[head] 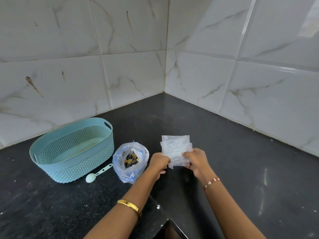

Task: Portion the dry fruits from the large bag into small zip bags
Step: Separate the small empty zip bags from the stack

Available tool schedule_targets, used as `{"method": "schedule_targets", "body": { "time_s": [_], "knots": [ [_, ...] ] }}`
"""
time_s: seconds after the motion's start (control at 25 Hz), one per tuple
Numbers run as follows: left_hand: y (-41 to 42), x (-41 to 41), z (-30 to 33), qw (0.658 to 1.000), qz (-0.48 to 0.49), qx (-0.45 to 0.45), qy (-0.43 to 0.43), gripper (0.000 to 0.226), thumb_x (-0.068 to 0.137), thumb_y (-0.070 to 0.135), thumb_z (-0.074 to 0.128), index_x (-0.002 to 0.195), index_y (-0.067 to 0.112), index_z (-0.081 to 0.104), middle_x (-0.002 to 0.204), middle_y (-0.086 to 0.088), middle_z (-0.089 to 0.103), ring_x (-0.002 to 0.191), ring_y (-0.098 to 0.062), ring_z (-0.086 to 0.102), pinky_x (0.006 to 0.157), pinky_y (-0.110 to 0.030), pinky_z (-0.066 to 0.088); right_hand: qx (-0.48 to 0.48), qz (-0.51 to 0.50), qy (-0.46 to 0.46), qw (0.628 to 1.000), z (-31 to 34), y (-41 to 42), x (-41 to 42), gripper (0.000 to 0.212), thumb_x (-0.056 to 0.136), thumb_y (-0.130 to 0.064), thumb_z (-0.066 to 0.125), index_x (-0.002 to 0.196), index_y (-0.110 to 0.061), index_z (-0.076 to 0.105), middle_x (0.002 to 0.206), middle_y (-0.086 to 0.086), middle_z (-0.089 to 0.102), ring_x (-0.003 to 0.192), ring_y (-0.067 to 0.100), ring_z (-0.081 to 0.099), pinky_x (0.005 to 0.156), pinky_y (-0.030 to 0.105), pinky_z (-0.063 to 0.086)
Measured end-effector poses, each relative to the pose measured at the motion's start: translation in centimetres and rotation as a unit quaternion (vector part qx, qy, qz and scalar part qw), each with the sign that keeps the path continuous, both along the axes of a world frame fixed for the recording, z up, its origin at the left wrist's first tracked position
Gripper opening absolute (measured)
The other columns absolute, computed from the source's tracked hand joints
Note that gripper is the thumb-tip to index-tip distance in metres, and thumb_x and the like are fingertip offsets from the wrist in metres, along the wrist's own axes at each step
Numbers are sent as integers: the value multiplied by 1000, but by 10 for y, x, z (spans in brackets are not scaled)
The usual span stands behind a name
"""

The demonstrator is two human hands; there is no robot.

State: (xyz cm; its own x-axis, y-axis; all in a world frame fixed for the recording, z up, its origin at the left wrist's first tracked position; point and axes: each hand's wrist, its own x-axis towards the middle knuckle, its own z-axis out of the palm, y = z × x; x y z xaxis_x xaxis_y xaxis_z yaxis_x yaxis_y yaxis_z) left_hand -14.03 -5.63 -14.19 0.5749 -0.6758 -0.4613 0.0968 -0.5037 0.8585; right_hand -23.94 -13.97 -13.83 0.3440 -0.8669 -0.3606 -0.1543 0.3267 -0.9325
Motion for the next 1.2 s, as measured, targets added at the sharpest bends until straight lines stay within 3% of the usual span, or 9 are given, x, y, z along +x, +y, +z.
{"method": "schedule_targets", "body": {
  "time_s": [0.16,0.24,0.36,0.48,0.68,0.84,0.96,1.04,1.2],
  "knots": [
    [11,2,5,981,2,-117,156,34,93,31,45,123,15,51,116,-8,61,99,-19,58,80,-34,46,-37,28,-46,998,24,6,-7,18,80,6,57,91,-6,52,101,17,62,87,31,64,63,34,53],
    [18,1,9,960,16,-183,211,38,94,39,40,123,17,49,121,-11,60,105,-24,58,83,-37,47,-38,53,-85,994,40,12,-9,21,81,8,57,95,-6,51,103,15,62,89,29,64,65,34,55],
    [34,-2,24,929,60,-277,239,32,96,34,43,120,15,50,120,-13,61,107,-26,59,81,-38,51,-47,92,-141,985,63,27,-9,28,81,8,56,105,-5,50,106,13,61,91,28,63,64,32,54],
    [60,-3,40,910,120,-342,203,9,94,21,49,99,14,53,102,-9,64,93,-21,62,72,-32,53,-72,124,-157,977,77,45,-2,34,80,7,59,111,-6,50,108,13,60,95,28,62,67,33,55],
    [122,7,45,913,221,-333,76,10,91,15,55,82,14,52,78,-2,65,66,-16,60,53,-22,51,-87,202,-129,967,72,84,24,40,80,4,60,115,-11,49,108,10,61,95,26,63,64,32,54],
    [170,11,33,906,297,-298,37,7,91,11,55,85,13,53,84,-4,64,69,-13,61,51,-18,52,-116,263,-102,952,49,121,50,41,76,4,60,113,-12,52,111,12,61,98,27,62,75,40,57],
    [200,18,15,906,348,-241,12,7,90,10,57,96,12,54,93,-6,65,76,-15,62,54,-20,52,-157,315,-59,934,30,152,65,45,79,1,58,121,-9,49,112,11,60,95,27,62,54,26,54],
    [215,24,2,904,380,-197,-4,19,88,8,58,107,9,54,103,-8,66,83,-18,63,59,-24,51,-198,341,-13,919,17,167,72,47,82,-1,57,126,-9,44,113,10,58,88,27,63,49,22,53],
    [242,30,-22,891,422,-164,-19,28,87,0,57,114,6,52,107,-11,64,92,-24,64,66,-28,53,-287,388,74,873,-3,188,85,43,79,-5,57,121,-7,47,95,12,61,84,30,63,70,39,57]
  ]
}}
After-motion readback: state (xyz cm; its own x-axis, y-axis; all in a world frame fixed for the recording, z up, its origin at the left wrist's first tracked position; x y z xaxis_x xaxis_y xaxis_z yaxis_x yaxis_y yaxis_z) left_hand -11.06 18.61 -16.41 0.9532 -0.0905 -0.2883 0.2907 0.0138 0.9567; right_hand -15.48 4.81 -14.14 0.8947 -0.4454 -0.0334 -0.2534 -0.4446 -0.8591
